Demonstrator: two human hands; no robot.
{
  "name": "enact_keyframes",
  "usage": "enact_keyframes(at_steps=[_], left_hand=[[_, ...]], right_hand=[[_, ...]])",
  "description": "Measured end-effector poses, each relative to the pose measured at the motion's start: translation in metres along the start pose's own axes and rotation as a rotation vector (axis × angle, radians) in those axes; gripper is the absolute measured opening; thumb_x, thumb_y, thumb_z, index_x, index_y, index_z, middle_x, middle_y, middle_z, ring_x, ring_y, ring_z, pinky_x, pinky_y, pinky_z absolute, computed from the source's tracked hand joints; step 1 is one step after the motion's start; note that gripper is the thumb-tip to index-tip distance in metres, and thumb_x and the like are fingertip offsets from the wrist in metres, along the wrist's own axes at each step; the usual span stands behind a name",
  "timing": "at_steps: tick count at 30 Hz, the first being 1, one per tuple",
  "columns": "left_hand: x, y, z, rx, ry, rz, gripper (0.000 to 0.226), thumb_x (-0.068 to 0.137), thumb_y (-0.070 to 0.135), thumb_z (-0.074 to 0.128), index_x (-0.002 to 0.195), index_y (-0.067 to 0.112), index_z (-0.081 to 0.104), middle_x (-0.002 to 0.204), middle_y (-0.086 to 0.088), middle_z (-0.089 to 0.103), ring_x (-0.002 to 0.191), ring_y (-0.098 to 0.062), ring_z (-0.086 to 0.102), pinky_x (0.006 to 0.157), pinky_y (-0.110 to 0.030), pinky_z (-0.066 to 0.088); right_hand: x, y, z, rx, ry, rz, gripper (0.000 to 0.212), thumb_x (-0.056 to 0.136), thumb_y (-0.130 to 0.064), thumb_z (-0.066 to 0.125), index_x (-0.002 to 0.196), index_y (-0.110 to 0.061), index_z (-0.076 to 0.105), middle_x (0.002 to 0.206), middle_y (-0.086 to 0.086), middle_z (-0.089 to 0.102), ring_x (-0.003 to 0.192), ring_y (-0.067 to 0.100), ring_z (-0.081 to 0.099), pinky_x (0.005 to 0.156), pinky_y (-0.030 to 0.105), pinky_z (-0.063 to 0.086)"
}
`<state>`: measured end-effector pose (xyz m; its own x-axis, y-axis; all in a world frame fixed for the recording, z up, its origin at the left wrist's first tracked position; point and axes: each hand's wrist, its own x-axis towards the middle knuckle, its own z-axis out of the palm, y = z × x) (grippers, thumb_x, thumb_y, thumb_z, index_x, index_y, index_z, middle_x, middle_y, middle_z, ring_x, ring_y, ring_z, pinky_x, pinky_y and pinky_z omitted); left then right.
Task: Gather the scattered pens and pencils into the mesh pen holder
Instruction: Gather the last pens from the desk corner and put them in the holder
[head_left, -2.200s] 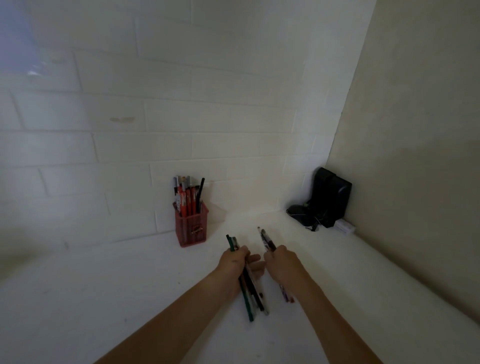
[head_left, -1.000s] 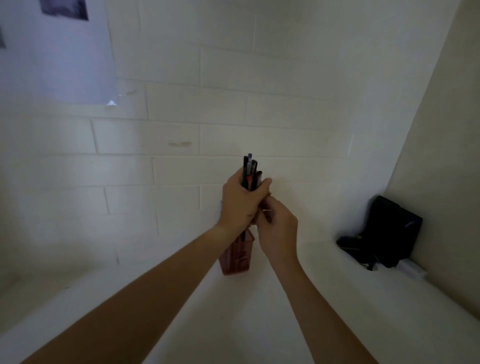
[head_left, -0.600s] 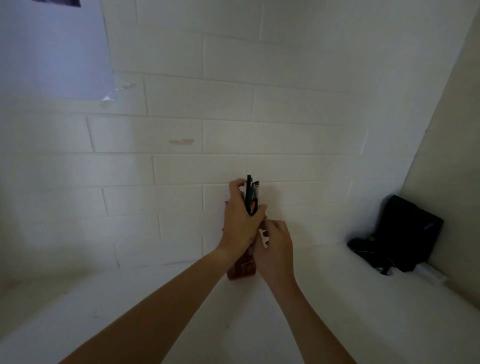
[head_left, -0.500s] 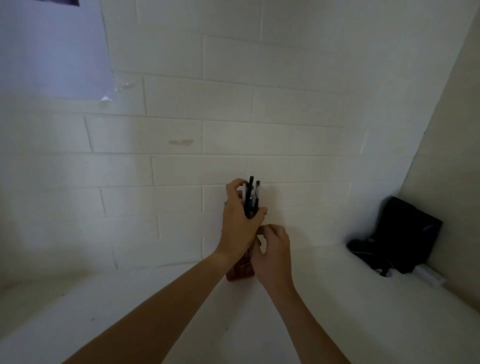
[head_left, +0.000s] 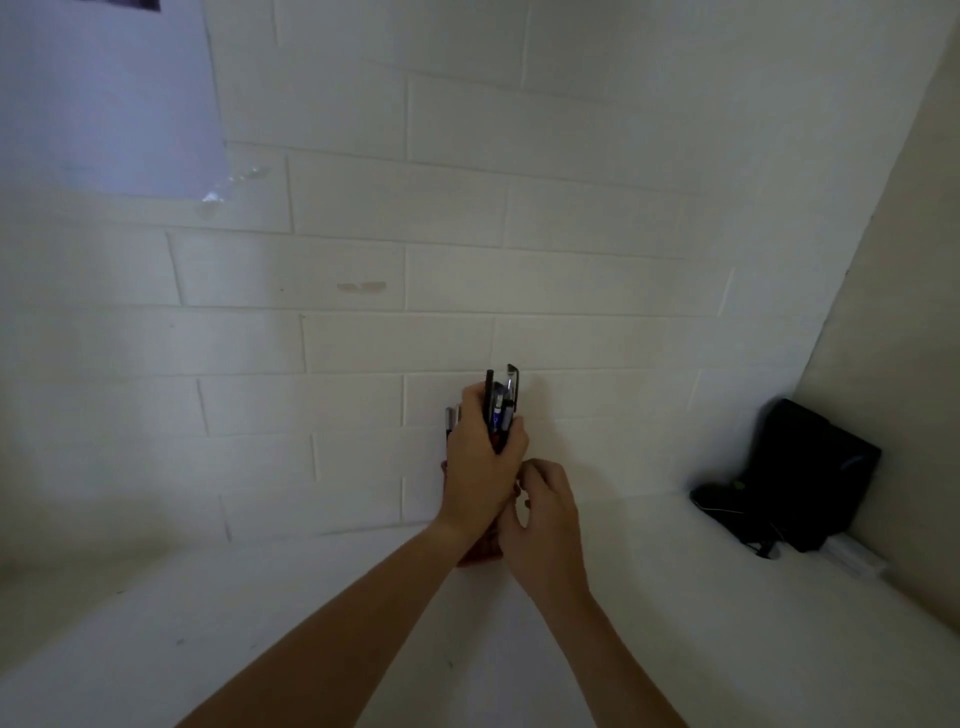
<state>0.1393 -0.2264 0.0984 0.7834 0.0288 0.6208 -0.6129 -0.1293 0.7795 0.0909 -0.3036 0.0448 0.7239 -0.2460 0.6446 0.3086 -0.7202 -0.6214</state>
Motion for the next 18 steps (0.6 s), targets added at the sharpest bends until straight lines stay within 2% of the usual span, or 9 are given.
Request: enact_keyframes(at_steps=[2,4,6,10,14,18], left_hand=[[0.000,0.000,-0.001,-0.007,0.020,-0.036,0.016,0.088,0.013,0.065,0.099,0.016,0.054,0.079,0.007,0.058,0.072,-0.005,0.059,0.063,-0.026,0.050],[0.001,-0.002,-0.002,-0.034,0.032,-0.051,0.013,0.087,0.015,0.065,0.094,0.017,0.054,0.079,0.000,0.061,0.075,-0.019,0.062,0.068,-0.035,0.055],[0.001,-0.002,-0.002,-0.055,0.026,-0.066,0.011,0.089,0.014,0.063,0.099,0.016,0.057,0.082,-0.003,0.063,0.078,-0.022,0.064,0.073,-0.038,0.057],[0.004,0.001,-0.005,-0.149,-0.021,-0.092,0.015,0.097,0.013,0.058,0.112,0.014,0.057,0.093,-0.007,0.064,0.081,-0.016,0.073,0.076,-0.033,0.062],[0.006,0.003,-0.011,-0.205,-0.035,-0.045,0.030,0.097,0.011,0.058,0.125,0.014,0.048,0.106,-0.010,0.064,0.089,-0.014,0.074,0.080,-0.028,0.060],[0.005,-0.002,-0.014,-0.144,-0.022,-0.032,0.045,0.091,0.007,0.064,0.131,0.016,0.044,0.114,-0.004,0.064,0.097,-0.012,0.072,0.089,-0.036,0.058]], right_hand=[[0.004,-0.004,-0.004,0.049,0.017,0.007,0.016,0.089,-0.003,0.058,0.103,-0.012,0.059,0.107,-0.003,0.052,0.094,0.009,0.055,0.082,0.005,0.041],[0.011,-0.006,-0.009,0.079,0.039,0.030,0.019,0.089,-0.002,0.058,0.104,-0.013,0.060,0.105,-0.004,0.052,0.091,0.004,0.055,0.077,0.007,0.043],[0.015,-0.004,-0.011,0.033,0.027,0.026,0.018,0.089,-0.004,0.061,0.103,-0.015,0.064,0.098,-0.006,0.056,0.082,-0.002,0.054,0.071,0.004,0.040],[0.020,-0.007,-0.013,-0.002,-0.030,0.022,0.013,0.089,-0.005,0.062,0.089,-0.015,0.071,0.077,-0.014,0.060,0.067,-0.008,0.055,0.063,0.000,0.037],[0.033,-0.016,-0.013,-0.013,0.021,0.017,0.015,0.085,-0.006,0.068,0.093,-0.015,0.076,0.086,-0.001,0.062,0.069,0.005,0.055,0.065,-0.001,0.037],[0.026,-0.008,-0.001,-0.068,-0.044,0.091,0.015,0.088,-0.014,0.069,0.101,-0.016,0.075,0.101,-0.001,0.052,0.078,0.009,0.053,0.065,-0.001,0.036]])
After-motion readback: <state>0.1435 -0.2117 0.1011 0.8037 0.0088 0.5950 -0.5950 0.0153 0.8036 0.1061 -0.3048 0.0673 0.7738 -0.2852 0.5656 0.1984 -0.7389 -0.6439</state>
